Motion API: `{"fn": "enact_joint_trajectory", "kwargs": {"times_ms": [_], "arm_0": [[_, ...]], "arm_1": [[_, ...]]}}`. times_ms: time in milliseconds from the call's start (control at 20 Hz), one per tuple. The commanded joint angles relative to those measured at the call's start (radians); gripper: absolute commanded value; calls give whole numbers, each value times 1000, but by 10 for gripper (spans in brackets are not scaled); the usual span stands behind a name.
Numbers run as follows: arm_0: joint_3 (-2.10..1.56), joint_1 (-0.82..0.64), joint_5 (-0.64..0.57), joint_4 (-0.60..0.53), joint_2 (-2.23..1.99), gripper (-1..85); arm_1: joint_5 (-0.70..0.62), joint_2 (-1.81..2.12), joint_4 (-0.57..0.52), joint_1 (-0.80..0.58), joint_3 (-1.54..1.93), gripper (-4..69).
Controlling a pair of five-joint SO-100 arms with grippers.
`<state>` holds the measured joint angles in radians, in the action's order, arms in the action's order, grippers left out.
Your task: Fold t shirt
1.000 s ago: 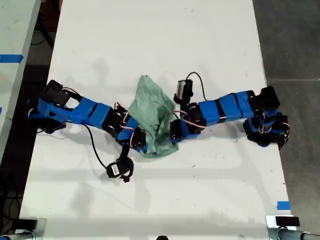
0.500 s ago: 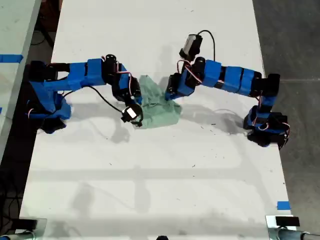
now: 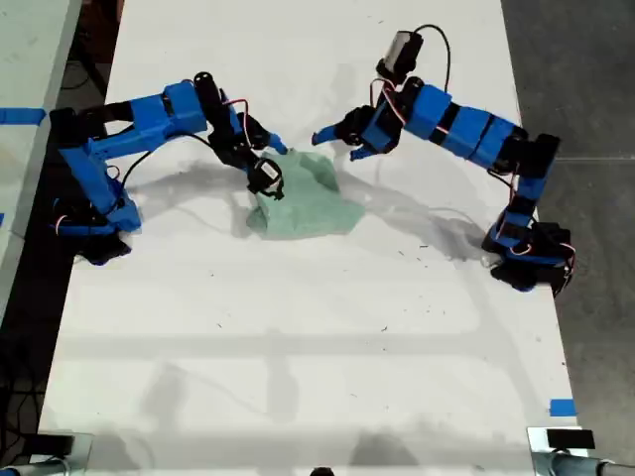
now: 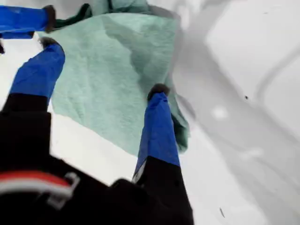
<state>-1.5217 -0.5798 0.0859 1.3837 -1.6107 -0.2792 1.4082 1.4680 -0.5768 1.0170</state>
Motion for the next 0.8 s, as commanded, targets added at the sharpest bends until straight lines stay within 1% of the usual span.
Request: {"fn": "enact_joint_trajectory", "kwargs": {"times_ms": [0,50,100,150,200,250,300,400,450,500,600,650,750], "arm_0": [[38,-23,-17,14,-137,175],[40,-40,-31,35,-199,40],[40,-58,-66,57,-272,-1],[43,-74,-101,87,-351,-1],[41,-77,-135,117,-448,-2],[38,-67,-161,149,-558,-2],[21,-29,-164,160,-686,-2],[-87,103,-97,152,-936,-2],[-206,192,-43,115,-1054,-2],[-373,287,-5,34,-1180,-2],[-772,431,46,-186,-1450,-3],[-965,469,49,-287,-1577,-3],[-1307,515,34,-436,-1838,-3]], "arm_1": [[-38,138,132,-86,-43,373],[-46,190,183,-112,-26,377],[-64,258,219,-133,6,335],[-75,331,262,-149,40,25],[-74,439,264,-150,121,3],[-72,557,272,-135,202,3],[-63,690,272,-110,301,3],[-20,951,264,0,505,3],[21,1065,245,87,615,3],[75,1154,224,176,726,3],[169,1324,132,324,966,2],[202,1410,91,374,1075,2],[252,1572,37,443,1287,2]]}}
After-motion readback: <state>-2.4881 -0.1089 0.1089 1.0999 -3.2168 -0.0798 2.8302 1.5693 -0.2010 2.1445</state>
